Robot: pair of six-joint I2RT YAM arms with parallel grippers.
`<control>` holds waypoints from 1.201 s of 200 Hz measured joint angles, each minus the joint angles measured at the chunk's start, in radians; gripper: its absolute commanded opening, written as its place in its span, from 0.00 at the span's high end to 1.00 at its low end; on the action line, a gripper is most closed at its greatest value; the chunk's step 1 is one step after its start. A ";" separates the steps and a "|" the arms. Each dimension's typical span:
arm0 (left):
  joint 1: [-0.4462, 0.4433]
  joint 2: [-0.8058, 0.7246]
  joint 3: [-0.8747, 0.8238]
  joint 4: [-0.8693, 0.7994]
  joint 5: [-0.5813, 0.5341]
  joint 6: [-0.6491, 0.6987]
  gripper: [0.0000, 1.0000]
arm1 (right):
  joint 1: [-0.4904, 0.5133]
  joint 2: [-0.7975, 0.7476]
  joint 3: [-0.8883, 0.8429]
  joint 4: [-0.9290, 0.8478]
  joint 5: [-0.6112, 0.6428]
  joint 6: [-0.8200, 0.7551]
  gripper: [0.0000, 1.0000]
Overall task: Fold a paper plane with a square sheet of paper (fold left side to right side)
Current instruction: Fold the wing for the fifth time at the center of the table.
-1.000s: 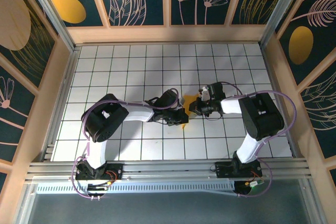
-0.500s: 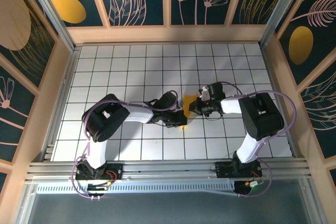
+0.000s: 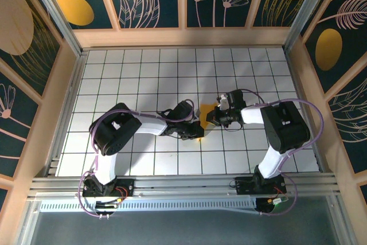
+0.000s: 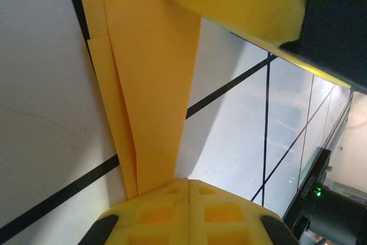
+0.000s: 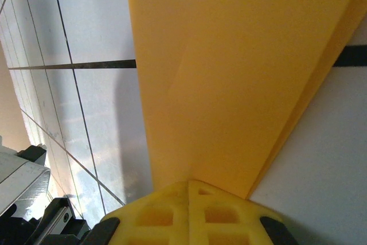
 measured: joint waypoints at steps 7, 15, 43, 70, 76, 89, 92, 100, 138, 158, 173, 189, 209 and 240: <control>0.000 -0.004 -0.006 0.003 -0.002 0.001 0.98 | 0.000 0.000 0.002 -0.002 0.000 -0.003 1.00; 0.000 -0.009 -0.013 0.006 -0.003 0.005 0.98 | 0.000 0.001 0.002 -0.003 0.000 -0.003 1.00; 0.000 -0.028 -0.039 0.009 -0.006 0.016 0.98 | 0.000 0.002 0.004 -0.005 -0.001 -0.006 1.00; 0.000 -0.047 -0.066 0.013 -0.008 0.022 0.98 | 0.000 0.002 0.004 -0.005 -0.002 -0.006 1.00; 0.000 -0.052 -0.072 0.013 -0.009 0.023 0.98 | 0.000 0.002 0.004 -0.005 -0.002 -0.006 1.00; 0.000 -0.058 -0.080 0.014 -0.011 0.023 0.98 | 0.000 0.002 0.005 -0.007 -0.001 -0.006 1.00; 0.000 -0.060 -0.082 0.014 -0.011 0.023 0.98 | 0.000 0.002 0.005 -0.008 -0.001 -0.006 1.00; 0.000 -0.065 -0.088 0.014 -0.013 0.024 0.98 | 0.000 0.002 0.006 -0.009 -0.001 -0.006 1.00; 0.000 -0.092 -0.118 0.010 -0.021 0.026 0.99 | 0.000 0.003 0.008 -0.012 -0.001 -0.006 1.00; -0.001 -0.121 -0.133 -0.029 -0.032 0.033 1.00 | 0.000 0.003 0.009 -0.013 -0.001 -0.007 1.00; -0.001 -0.148 -0.136 -0.063 -0.043 0.037 1.00 | 0.001 0.004 0.011 -0.014 -0.001 -0.010 1.00; 0.003 -0.177 -0.135 -0.077 -0.049 0.040 1.00 | 0.001 0.005 0.013 -0.016 -0.001 -0.011 1.00; 0.010 -0.204 -0.127 -0.087 -0.051 0.048 1.00 | 0.001 0.005 0.013 -0.016 -0.001 -0.011 1.00; 0.011 -0.194 -0.067 -0.090 -0.041 0.052 1.00 | 0.002 0.006 0.014 -0.016 -0.001 -0.014 1.00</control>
